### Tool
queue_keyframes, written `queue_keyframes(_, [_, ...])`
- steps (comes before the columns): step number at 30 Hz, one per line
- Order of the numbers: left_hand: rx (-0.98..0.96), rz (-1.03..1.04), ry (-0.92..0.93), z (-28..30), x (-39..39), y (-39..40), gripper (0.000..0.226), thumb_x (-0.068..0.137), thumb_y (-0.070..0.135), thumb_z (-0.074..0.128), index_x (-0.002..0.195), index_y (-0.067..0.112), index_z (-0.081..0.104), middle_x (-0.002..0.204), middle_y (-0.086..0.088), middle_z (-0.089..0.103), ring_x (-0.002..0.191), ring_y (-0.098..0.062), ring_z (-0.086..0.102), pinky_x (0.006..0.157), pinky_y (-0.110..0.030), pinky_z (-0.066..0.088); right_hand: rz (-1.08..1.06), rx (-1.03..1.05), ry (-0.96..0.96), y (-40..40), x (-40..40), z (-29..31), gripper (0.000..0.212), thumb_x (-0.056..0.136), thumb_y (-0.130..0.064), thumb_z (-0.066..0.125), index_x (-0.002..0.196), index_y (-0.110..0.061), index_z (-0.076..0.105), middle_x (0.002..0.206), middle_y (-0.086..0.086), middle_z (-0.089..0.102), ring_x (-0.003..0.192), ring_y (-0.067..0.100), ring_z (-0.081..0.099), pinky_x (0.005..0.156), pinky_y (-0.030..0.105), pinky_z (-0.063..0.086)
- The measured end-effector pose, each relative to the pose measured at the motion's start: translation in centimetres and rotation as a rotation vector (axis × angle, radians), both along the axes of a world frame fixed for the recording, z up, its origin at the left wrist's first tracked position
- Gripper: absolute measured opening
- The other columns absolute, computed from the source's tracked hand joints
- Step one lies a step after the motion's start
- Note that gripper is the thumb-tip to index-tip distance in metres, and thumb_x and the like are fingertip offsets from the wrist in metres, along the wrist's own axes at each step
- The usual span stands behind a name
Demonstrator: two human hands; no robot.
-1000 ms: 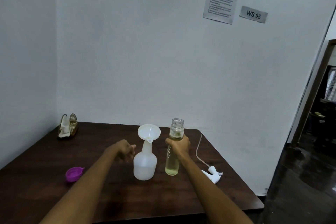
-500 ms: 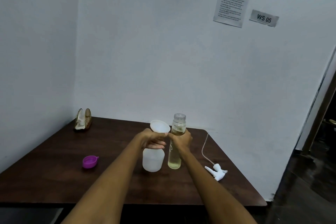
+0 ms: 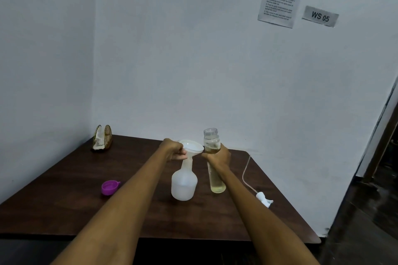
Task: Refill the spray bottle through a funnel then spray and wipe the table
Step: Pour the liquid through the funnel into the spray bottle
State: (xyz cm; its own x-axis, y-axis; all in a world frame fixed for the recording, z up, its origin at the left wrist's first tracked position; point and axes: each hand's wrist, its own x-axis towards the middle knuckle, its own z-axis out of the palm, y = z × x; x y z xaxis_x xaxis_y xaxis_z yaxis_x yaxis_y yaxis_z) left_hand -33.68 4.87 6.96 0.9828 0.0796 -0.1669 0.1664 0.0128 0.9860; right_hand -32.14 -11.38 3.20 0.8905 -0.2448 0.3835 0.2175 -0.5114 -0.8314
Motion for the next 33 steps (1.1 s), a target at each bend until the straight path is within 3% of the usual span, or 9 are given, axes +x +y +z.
queue_keyframes(3, [0.008,0.025,0.008,0.0,0.5,0.3,0.030,0.095,-0.008,0.046,0.124,-0.014,0.049,0.071,-0.014,0.054,0.060,-0.015,0.056,0.035,-0.024,0.052,-0.008,-0.093,0.010,-0.6,0.7,0.7,0.042,0.060,-0.014,0.079,0.099,-0.007,0.065,0.096,0.008,0.071,0.086,0.022,0.065,0.075,0.027,0.051])
queue_keyframes(7, [-0.078,0.037,0.040,0.1,1.2,0.5,0.005,0.093,-0.002,0.055,0.096,-0.006,0.056,0.073,-0.013,0.053,0.061,-0.014,0.055,0.046,-0.026,0.058,-0.012,-0.173,0.043,-1.1,1.1,1.5,0.041,0.058,-0.018,0.079,0.095,-0.011,0.063,0.092,0.004,0.070,0.081,0.020,0.064,0.071,0.024,0.046])
queue_keyframes(11, [-0.185,0.039,0.086,0.4,1.7,-0.3,0.022,0.093,0.000,0.057,0.073,0.000,0.048,0.072,-0.012,0.048,0.061,-0.013,0.049,0.095,-0.034,0.054,-0.022,-0.222,0.062,-1.4,1.2,1.8,0.037,0.057,-0.017,0.078,0.091,-0.011,0.063,0.085,0.002,0.067,0.078,0.020,0.061,0.067,0.023,0.042])
queue_keyframes(13, [-0.156,0.051,0.131,0.6,1.9,-0.7,0.026,0.095,-0.004,0.050,0.070,0.000,0.047,0.071,-0.012,0.047,0.065,-0.016,0.051,0.104,-0.033,0.047,-0.020,-0.260,0.080,-1.6,1.2,1.8,0.041,0.058,-0.017,0.079,0.095,-0.009,0.064,0.091,0.005,0.069,0.084,0.023,0.064,0.069,0.025,0.046])
queue_keyframes(16, [-0.141,0.079,0.170,0.8,2.0,-0.4,0.027,0.097,-0.006,0.045,0.070,-0.001,0.046,0.072,-0.014,0.045,0.082,-0.023,0.055,0.095,-0.027,0.053,-0.003,-0.323,0.088,-2.0,1.2,2.0,0.046,0.060,-0.016,0.079,0.103,-0.008,0.064,0.100,0.008,0.070,0.094,0.026,0.065,0.078,0.031,0.052])
queue_keyframes(19, [-0.090,0.090,0.170,0.9,2.0,0.0,0.028,0.098,-0.006,0.044,0.070,-0.001,0.047,0.068,-0.015,0.045,0.061,-0.023,0.051,0.061,-0.030,0.062,0.009,-0.372,0.087,-2.3,1.2,2.3,0.046,0.060,-0.016,0.078,0.102,-0.006,0.062,0.100,0.010,0.069,0.095,0.028,0.064,0.078,0.033,0.051])
queue_keyframes(22, [-0.032,0.108,0.150,0.5,1.8,-0.3,0.029,0.096,-0.007,0.047,0.068,-0.001,0.048,0.065,-0.015,0.045,0.055,-0.020,0.048,0.094,-0.042,0.053,0.017,-0.415,0.082,-2.5,1.1,2.6,0.042,0.060,-0.015,0.077,0.098,-0.006,0.061,0.098,0.010,0.069,0.092,0.029,0.064,0.075,0.032,0.049])
queue_keyframes(27, [-0.019,0.148,0.107,0.6,1.3,-0.2,0.027,0.091,-0.016,0.048,0.066,-0.004,0.048,0.066,-0.018,0.048,0.035,-0.024,0.057,0.084,-0.037,0.056,0.023,-0.473,0.068,-2.5,1.2,2.9,0.043,0.060,-0.015,0.077,0.099,-0.006,0.061,0.099,0.010,0.069,0.092,0.030,0.063,0.076,0.034,0.050])
queue_keyframes(33, [-0.150,0.157,0.104,0.6,0.9,-0.2,0.028,0.095,-0.014,0.039,0.071,-0.003,0.046,0.067,-0.015,0.042,0.056,-0.019,0.045,0.097,-0.042,0.051,0.034,-0.485,0.076,-2.4,1.4,2.6,0.043,0.059,-0.014,0.077,0.099,-0.008,0.062,0.100,0.009,0.070,0.091,0.029,0.063,0.076,0.034,0.050])
